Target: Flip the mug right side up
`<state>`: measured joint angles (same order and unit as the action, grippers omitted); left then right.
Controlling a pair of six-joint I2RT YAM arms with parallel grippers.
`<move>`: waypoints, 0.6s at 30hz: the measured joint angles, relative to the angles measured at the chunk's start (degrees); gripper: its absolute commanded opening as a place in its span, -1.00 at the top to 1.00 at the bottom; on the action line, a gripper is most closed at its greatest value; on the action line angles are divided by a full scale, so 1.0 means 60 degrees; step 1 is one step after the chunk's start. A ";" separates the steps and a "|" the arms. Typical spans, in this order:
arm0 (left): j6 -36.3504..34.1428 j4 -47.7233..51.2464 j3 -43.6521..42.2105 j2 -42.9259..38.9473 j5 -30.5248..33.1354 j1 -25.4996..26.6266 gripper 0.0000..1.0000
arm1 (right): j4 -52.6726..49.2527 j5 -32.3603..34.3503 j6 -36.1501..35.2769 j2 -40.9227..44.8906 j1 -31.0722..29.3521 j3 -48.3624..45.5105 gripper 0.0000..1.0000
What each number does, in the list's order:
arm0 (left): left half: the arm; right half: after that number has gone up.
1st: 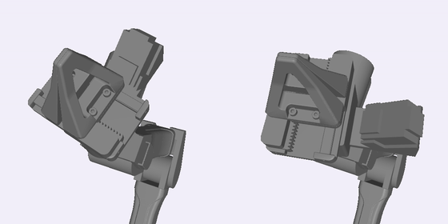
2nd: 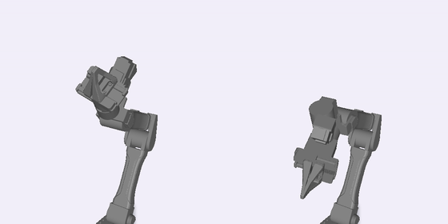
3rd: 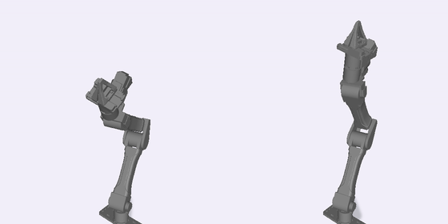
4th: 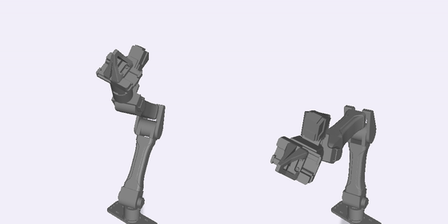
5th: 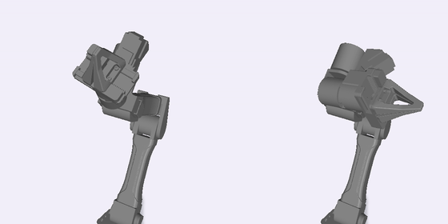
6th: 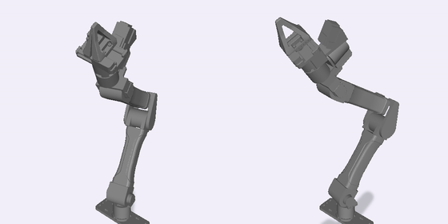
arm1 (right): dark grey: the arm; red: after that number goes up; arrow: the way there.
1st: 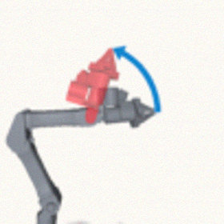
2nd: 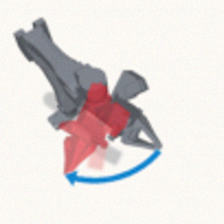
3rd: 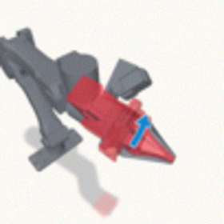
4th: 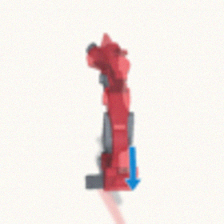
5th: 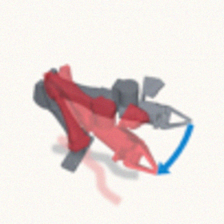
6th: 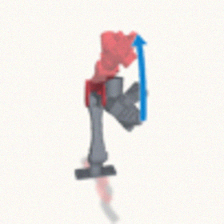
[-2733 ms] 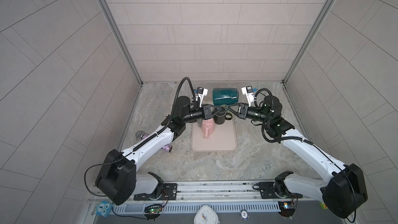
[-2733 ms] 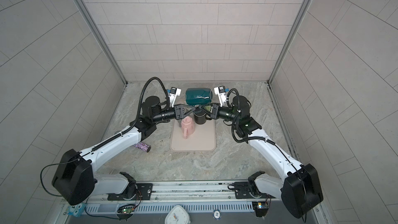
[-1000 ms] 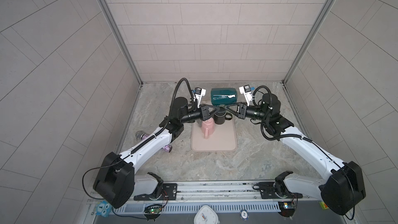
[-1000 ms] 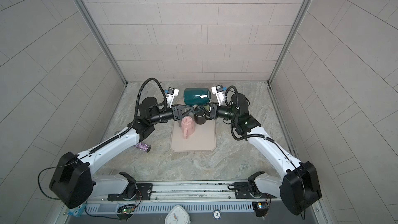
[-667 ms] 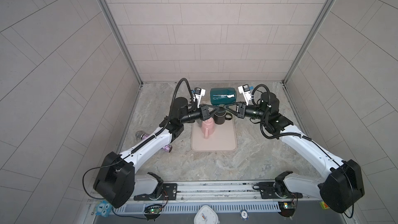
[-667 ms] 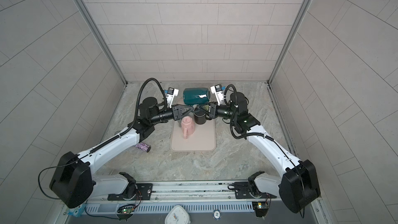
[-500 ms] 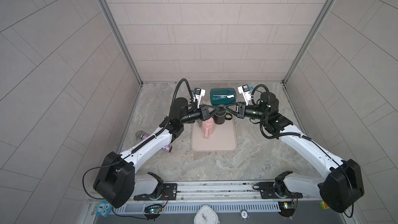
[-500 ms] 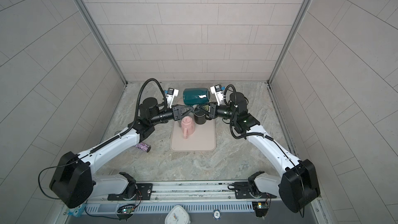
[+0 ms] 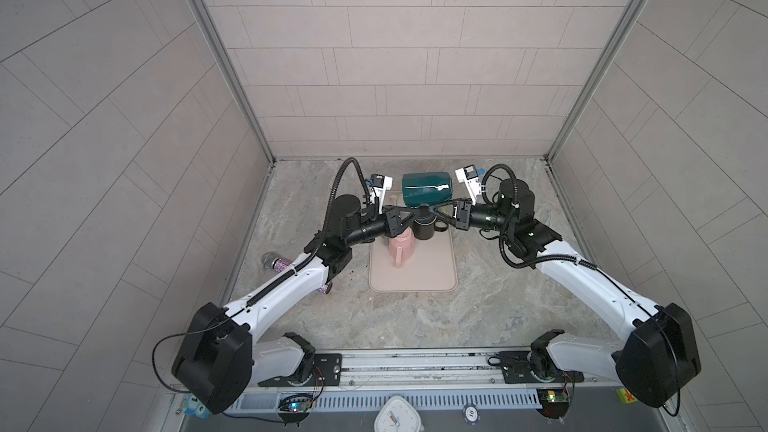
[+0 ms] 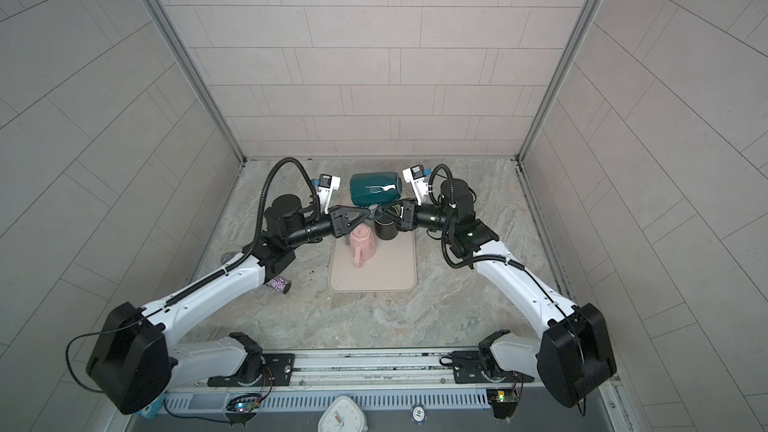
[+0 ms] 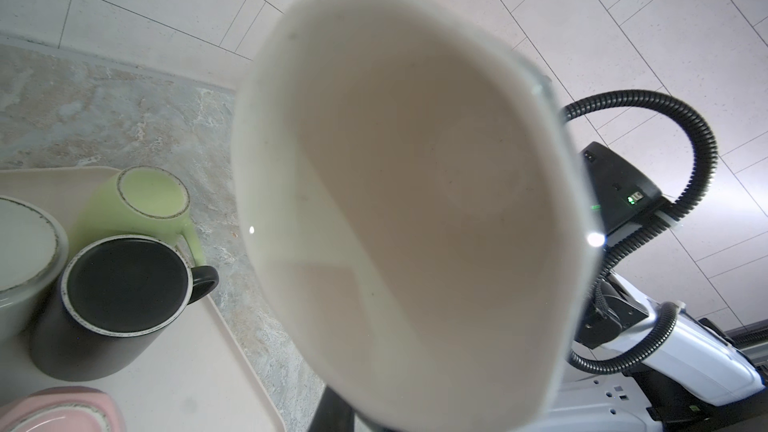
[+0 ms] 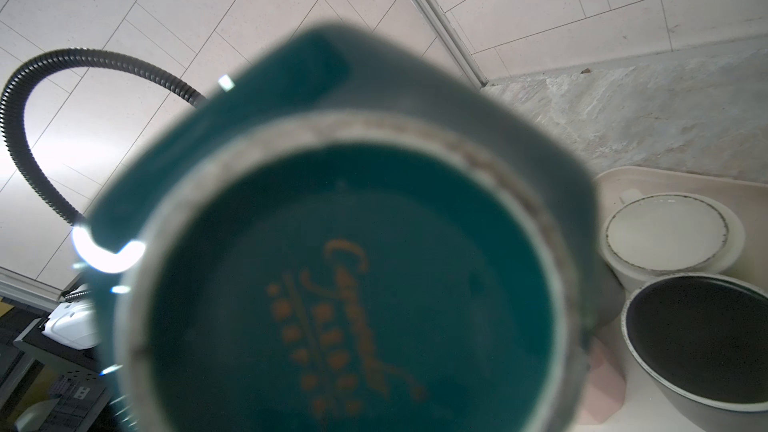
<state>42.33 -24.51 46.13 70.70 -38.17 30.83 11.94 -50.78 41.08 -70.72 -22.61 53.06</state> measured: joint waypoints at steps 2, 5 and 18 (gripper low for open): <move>-0.0066 0.0000 0.0000 -0.0015 0.0040 0.0011 1.00 | 0.0055 -0.0015 0.0018 0.0000 0.0000 -0.0015 0.57; -0.0124 -0.0007 0.0000 -0.0018 0.0117 0.0007 1.00 | 0.0025 0.0047 0.0022 0.0000 0.0044 -0.0069 0.39; -0.0138 -0.0007 0.0000 -0.0018 0.0237 0.0007 1.00 | -0.0157 0.0157 -0.0029 -0.0011 0.0127 -0.0171 0.13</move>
<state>41.50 -24.56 46.13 70.59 -36.75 30.87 11.00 -49.84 40.91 -70.78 -21.85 52.03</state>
